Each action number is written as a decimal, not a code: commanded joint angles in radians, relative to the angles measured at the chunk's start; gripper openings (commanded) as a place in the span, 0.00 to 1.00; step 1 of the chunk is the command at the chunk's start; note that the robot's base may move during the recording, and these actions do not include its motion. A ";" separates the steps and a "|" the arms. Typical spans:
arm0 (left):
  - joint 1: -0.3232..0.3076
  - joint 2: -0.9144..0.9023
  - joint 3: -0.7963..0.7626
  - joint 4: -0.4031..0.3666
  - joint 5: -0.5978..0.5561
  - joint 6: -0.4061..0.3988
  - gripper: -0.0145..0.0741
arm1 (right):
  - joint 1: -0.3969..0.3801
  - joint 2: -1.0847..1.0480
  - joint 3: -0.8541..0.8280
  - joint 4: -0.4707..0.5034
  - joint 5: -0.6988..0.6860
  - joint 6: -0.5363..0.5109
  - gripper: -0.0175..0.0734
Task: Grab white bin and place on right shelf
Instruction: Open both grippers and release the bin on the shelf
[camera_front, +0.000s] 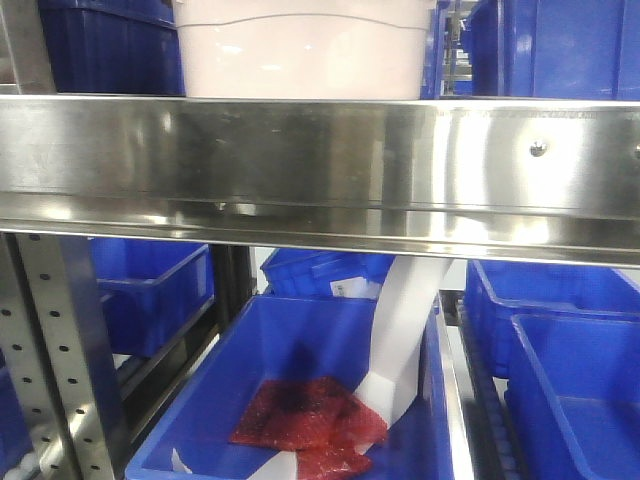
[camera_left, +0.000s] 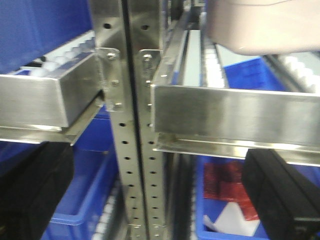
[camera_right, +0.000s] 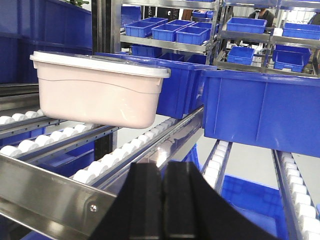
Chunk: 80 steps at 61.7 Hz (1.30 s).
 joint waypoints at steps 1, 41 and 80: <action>-0.007 0.006 -0.027 0.018 -0.087 -0.018 0.03 | -0.005 0.012 -0.025 0.021 -0.072 0.001 0.27; -0.007 0.006 -0.027 0.009 -0.083 -0.018 0.03 | -0.005 0.012 -0.025 0.021 -0.072 0.001 0.27; -0.007 0.006 -0.027 0.007 -0.080 -0.018 0.03 | -0.005 0.012 -0.025 0.021 -0.072 0.001 0.27</action>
